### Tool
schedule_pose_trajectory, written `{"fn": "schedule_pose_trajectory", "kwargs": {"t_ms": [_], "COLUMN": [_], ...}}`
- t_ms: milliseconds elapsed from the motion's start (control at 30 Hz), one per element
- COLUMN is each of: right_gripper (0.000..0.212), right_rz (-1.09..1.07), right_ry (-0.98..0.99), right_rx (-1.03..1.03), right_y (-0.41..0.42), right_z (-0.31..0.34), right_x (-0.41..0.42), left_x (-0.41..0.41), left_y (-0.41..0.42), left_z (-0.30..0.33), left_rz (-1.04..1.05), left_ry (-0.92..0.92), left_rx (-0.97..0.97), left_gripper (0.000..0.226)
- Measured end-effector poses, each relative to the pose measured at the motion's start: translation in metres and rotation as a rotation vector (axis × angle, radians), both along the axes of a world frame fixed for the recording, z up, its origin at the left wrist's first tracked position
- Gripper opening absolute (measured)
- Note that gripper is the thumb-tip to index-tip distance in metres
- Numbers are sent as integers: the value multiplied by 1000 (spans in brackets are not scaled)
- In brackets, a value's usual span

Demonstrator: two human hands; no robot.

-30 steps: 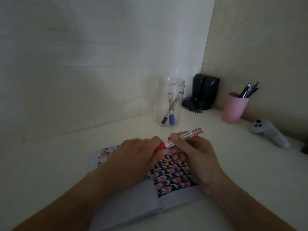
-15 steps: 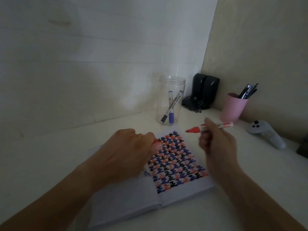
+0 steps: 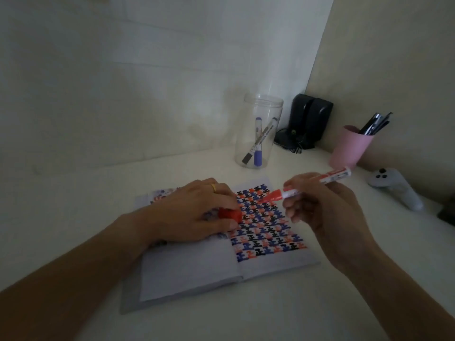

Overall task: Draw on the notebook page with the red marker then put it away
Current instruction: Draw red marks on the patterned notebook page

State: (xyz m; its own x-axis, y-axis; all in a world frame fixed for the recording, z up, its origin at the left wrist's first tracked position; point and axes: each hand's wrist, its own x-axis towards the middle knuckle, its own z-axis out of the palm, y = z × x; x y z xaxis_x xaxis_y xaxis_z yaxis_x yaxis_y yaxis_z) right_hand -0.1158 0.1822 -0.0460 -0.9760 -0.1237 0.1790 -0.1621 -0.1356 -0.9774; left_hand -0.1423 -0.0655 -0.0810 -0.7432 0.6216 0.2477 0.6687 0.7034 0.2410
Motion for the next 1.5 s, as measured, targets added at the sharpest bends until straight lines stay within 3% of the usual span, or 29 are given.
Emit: {"fn": "schedule_pose_trajectory", "kwargs": {"t_ms": [167,433,633,1500], "right_gripper": [8,13,6,15], "right_rz": [82,32,45,20], "right_ry": [-66,62,89,85], "right_rx": [192,322,359,404], "right_y": [-9,-10,-11,-7], "right_z": [-17,-37,-37,-40], "right_x": [36,47,48,46], "left_x": [-7,-10,-10,-8], "left_y": [-6,-6,-7,-6], "left_z": [-3,-3,-4,-1], "left_rz": [-41,-58,-68,-62], "left_ry": [-7,-44,-47,-64], "left_rx": [49,86,99,83], "left_gripper": [36,34,35,33]}}
